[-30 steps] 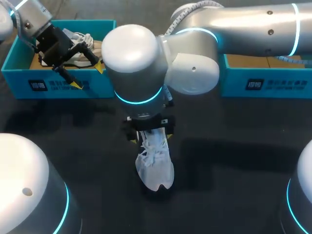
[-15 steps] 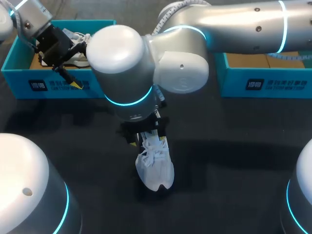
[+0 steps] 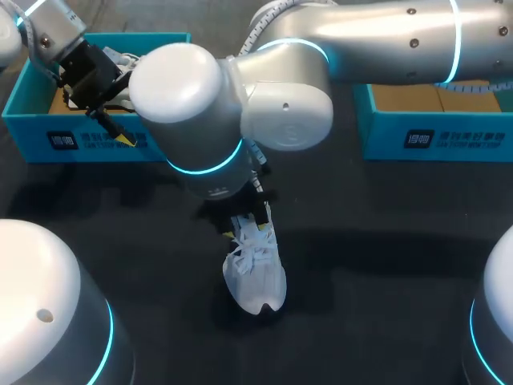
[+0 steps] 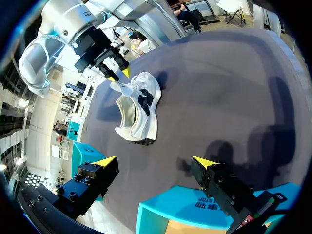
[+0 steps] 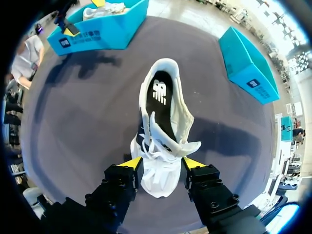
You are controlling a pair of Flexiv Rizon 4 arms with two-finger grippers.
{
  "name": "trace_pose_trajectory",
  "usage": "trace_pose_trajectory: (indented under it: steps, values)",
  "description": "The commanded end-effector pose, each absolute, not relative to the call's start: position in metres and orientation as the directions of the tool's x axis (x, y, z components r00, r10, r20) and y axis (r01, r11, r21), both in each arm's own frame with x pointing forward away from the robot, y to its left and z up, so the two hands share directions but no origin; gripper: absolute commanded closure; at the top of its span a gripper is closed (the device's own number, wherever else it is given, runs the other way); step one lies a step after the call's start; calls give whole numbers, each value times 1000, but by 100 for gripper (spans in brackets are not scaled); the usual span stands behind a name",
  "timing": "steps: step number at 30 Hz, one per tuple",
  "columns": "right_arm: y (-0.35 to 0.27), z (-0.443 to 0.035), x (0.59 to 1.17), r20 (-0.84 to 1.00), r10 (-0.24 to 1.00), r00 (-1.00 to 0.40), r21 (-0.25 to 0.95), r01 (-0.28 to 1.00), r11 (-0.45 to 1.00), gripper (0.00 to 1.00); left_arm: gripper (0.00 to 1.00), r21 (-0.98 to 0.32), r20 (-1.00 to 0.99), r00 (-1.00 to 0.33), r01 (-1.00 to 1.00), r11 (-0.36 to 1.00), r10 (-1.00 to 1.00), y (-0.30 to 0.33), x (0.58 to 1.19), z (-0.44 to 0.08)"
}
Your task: Take the shoe out of the shoebox, open the shoe tongue, remove and reinsert the insole, then place the shoe into the shoebox
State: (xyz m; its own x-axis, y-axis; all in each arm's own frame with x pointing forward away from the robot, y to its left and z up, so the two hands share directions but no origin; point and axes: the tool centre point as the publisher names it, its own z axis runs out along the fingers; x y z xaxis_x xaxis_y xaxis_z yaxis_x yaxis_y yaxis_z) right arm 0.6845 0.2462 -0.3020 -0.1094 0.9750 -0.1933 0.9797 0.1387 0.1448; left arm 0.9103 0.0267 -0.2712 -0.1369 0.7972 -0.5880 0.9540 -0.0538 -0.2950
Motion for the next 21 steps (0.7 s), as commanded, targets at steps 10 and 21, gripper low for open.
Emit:
trace_pose_trajectory:
  steps: [10, 21]
  values:
    - [238, -305, 685, -177, 981, 76, 183, 982, -43, 60, 0, -294, -586, -136, 954, -52, 799, 27, 910, -271]
    - [241, -322, 708, -144, 989, 42, 173, 985, -16, 64, 0, -294, -586, -136, 954, -52, 799, 27, 910, -271]
